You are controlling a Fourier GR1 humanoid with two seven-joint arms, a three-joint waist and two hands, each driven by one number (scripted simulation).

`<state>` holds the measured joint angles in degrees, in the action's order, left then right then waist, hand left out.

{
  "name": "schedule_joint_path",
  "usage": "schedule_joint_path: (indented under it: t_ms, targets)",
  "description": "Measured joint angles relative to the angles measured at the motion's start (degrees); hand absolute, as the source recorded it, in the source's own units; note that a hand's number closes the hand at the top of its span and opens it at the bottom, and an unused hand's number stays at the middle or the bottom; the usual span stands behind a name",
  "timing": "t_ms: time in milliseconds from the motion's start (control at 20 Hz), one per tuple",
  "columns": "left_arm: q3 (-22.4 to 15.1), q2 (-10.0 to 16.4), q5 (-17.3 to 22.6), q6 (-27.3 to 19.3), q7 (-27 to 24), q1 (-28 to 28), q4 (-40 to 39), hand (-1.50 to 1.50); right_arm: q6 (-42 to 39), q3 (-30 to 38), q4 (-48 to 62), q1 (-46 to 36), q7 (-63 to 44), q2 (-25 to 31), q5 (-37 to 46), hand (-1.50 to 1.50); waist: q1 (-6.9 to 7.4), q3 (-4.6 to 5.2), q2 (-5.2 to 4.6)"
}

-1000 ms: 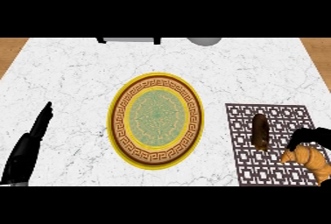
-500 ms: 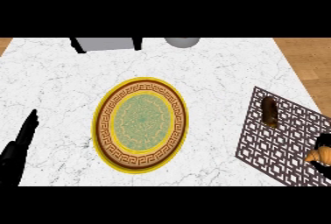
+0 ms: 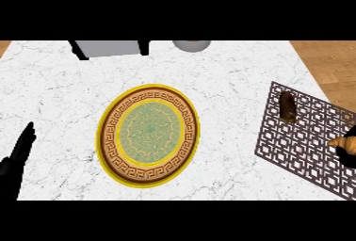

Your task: Pick the croissant from the placemat and place it in the plate

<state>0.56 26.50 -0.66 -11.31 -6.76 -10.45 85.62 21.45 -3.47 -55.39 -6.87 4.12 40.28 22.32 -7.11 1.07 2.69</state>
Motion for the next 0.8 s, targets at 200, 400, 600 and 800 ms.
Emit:
schedule_joint_path:
  t_ms: [200,400,600,800]
  targets:
    - [0.03,0.04,0.07,0.25,-0.07,-0.03,-0.03,0.0,5.68,-1.62,-10.84,-0.75,-4.43,-2.36,2.71,1.5,0.38,-0.01,0.08]
    - [-0.29,-0.11,-0.21,0.34,-0.55,-0.35,0.01,0.0,7.54,-5.79,-22.64,-0.94,-9.84,-5.65,5.85,1.5,1.11,-0.07,0.01]
    - [-0.66,-0.4,-0.3,0.46,-0.38,0.05,0.35,0.0,6.99,-10.64,-34.48,-1.33,-18.09,-7.98,10.74,1.5,1.82,-0.17,-0.27]
    - [-1.12,-0.37,-0.46,1.02,-0.55,0.63,0.52,0.0,4.0,-16.06,-44.97,-2.99,-29.47,-11.23,17.35,1.5,3.08,-0.27,-0.7]
